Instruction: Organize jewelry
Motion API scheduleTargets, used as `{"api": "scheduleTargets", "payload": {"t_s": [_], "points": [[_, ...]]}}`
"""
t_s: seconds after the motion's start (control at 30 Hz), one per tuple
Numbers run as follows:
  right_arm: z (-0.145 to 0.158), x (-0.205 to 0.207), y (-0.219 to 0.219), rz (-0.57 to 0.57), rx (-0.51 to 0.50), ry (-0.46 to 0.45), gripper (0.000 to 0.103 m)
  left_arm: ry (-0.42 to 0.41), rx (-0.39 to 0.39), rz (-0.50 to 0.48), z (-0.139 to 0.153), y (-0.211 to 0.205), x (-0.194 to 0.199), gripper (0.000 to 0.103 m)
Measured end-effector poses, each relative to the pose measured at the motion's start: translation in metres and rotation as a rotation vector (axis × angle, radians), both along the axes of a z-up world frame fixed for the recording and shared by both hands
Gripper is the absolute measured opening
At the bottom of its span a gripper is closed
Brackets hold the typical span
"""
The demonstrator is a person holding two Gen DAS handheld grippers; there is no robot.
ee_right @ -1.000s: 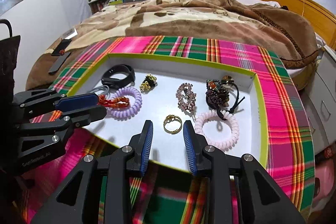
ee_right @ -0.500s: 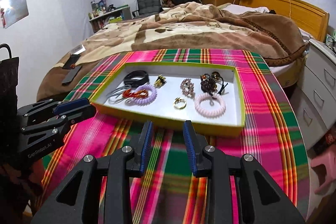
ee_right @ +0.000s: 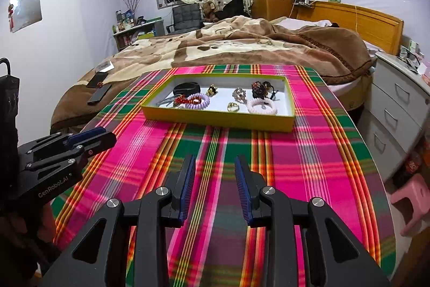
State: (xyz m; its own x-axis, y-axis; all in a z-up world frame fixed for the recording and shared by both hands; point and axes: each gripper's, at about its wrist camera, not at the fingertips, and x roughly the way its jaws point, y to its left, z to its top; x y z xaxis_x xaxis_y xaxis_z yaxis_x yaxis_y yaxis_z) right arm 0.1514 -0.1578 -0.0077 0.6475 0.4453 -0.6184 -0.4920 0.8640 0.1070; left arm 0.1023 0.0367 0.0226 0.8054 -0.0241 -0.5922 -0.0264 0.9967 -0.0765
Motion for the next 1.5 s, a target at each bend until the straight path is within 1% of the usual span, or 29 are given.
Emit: {"api": "scheduleTargets", "payload": {"t_s": [0.1, 0.23, 0.47, 0.63, 1.03, 1.5], "points": [[-0.002, -0.01, -0.005, -0.013, 0.001, 0.0, 0.031, -0.006, 0.003, 0.009, -0.001, -0.004, -0.011, 0.022], [-0.006, -0.022, -0.012, -0.03, -0.004, 0.0, 0.032, -0.004, 0.013, -0.002, -0.005, -0.013, -0.021, 0.022], [-0.005, -0.037, -0.016, -0.043, -0.021, -0.03, 0.032, -0.008, 0.021, -0.012, -0.008, -0.023, -0.032, 0.022], [-0.005, -0.041, -0.014, -0.041, -0.023, -0.034, 0.032, -0.021, 0.02, -0.008, -0.007, -0.024, -0.035, 0.022], [-0.003, -0.045, -0.011, -0.041, -0.03, -0.048, 0.032, -0.016, 0.023, 0.002, -0.009, -0.021, -0.036, 0.022], [-0.003, -0.044, -0.011, -0.041, -0.031, -0.044, 0.032, -0.015, 0.028, 0.004, -0.01, -0.022, -0.036, 0.022]]}}
